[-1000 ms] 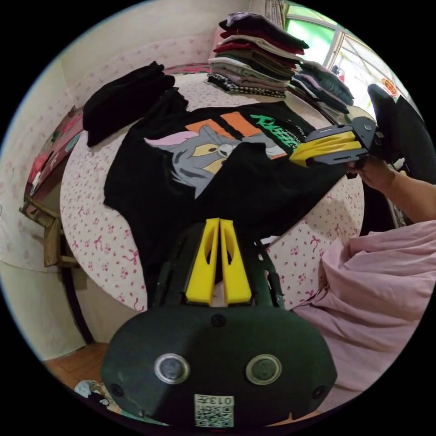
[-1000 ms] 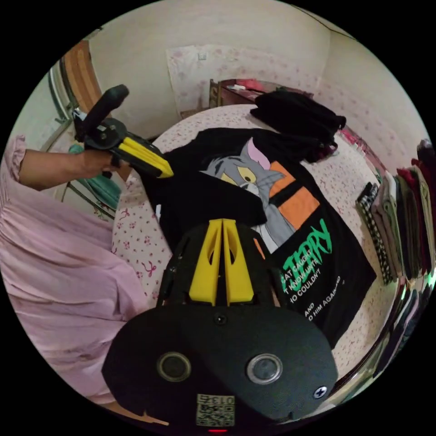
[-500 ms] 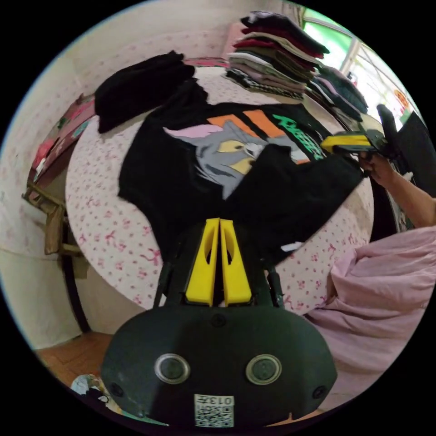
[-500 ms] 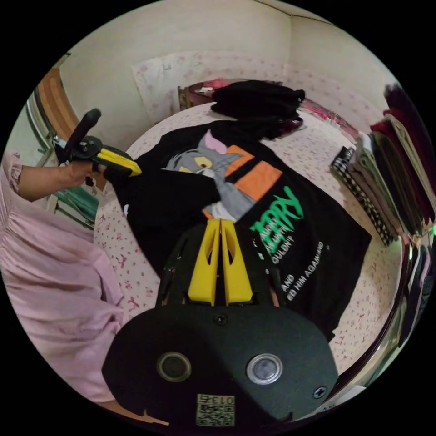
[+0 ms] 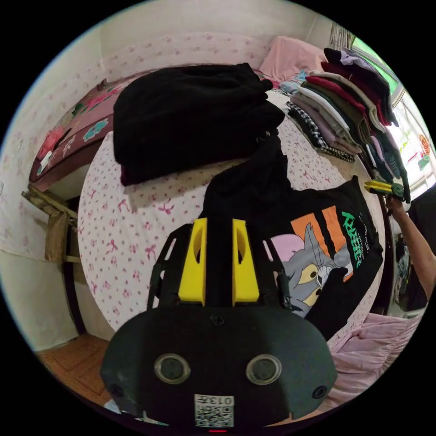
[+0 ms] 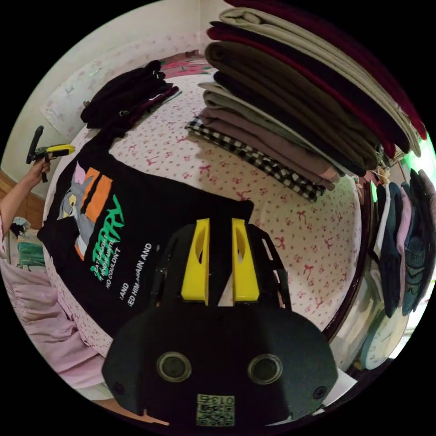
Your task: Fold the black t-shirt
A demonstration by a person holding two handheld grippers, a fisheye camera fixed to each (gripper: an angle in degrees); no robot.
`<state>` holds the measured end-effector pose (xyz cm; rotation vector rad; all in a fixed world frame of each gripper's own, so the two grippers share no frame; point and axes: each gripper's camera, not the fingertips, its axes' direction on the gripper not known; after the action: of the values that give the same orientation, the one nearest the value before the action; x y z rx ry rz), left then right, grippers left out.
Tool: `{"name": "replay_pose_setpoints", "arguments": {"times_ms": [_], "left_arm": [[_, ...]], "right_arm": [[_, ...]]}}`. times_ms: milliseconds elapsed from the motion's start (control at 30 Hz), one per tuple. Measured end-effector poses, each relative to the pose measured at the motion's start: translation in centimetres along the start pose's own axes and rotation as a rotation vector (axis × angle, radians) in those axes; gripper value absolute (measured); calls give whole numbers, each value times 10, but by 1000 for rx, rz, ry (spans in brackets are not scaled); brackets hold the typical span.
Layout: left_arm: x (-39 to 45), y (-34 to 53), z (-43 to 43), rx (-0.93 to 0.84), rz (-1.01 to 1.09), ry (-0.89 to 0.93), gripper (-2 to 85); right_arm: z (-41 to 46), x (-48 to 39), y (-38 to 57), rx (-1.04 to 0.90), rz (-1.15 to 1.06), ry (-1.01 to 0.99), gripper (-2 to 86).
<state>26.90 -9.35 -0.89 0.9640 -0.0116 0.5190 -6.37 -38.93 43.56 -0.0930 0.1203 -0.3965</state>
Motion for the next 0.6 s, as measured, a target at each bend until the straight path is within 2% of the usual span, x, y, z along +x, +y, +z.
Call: {"name": "replay_pose_setpoints", "arguments": {"times_ms": [233,400,500,600], "left_arm": [[-2,-50,24,-37,137,-12,122],[-5,-69,39,-73,169,25,137],[-7,-75,45,-80,179,58,125],[-13,-78,44,-79,150,79,78]], "right_arm": [[29,9,-37,-106,-233,57,110],[43,5,-52,-166,-315,-6,99],[54,-4,-56,-219,-362,-4,73],[53,-8,-58,-228,-367,-46,28]]}}
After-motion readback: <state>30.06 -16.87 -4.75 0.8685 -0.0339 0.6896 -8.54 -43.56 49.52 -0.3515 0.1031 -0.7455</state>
